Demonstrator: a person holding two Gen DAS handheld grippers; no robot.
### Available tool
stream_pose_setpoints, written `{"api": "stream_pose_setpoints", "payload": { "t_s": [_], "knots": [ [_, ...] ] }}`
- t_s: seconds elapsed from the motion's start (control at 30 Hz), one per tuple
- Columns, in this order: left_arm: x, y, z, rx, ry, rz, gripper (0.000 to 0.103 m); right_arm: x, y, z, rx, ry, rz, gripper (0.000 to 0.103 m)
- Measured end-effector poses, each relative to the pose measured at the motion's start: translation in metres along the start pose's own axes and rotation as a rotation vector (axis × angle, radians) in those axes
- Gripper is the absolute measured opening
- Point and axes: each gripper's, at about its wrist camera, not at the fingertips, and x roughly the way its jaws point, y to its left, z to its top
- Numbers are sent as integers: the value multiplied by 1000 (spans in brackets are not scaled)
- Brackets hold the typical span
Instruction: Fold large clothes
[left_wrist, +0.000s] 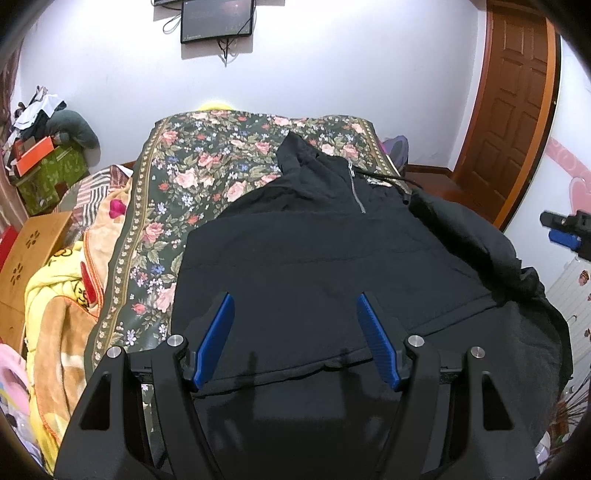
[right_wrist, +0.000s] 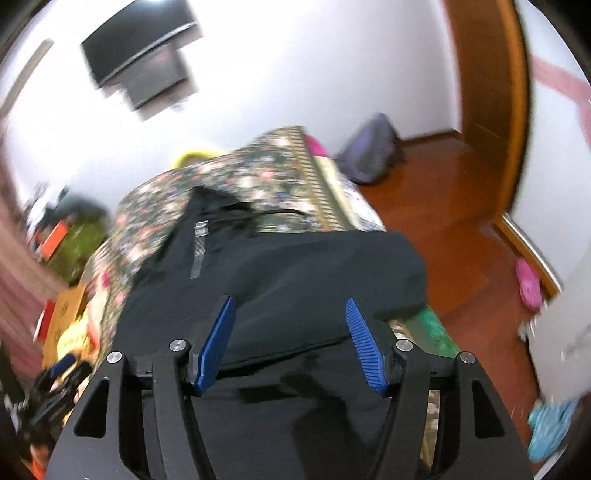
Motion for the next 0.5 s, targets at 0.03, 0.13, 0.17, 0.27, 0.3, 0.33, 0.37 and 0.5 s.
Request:
{"api": "stream_pose_setpoints", "payload": {
  "t_s": [0.03, 0.13, 0.17, 0.27, 0.3, 0.33, 0.37, 0.5],
  "knots": [
    [2, 0, 0, -2, 5, -1, 68, 8, -9, -2, 37, 26, 2, 59],
    [10, 2, -1, -12, 22, -5, 68, 28, -26, -8, 147, 104, 47, 59],
    [12, 2, -2, -15, 27, -8, 68, 35, -31, -10, 181, 131, 61, 59],
    [17, 3, -3, -26, 40, -18, 68, 58, -41, -17, 263, 203, 104, 59],
    [18, 4, -3, -32, 45, -22, 68, 61, -43, -17, 280, 213, 116, 59],
    [19, 4, -3, -34, 47, -24, 68, 69, -46, -17, 307, 225, 135, 59],
    [20, 4, -3, -37, 50, -26, 68, 74, -48, -16, 327, 232, 138, 59],
    [21, 4, -3, -36, 51, -22, 68, 77, -58, -8, 397, 213, 139, 60]
  ]
}}
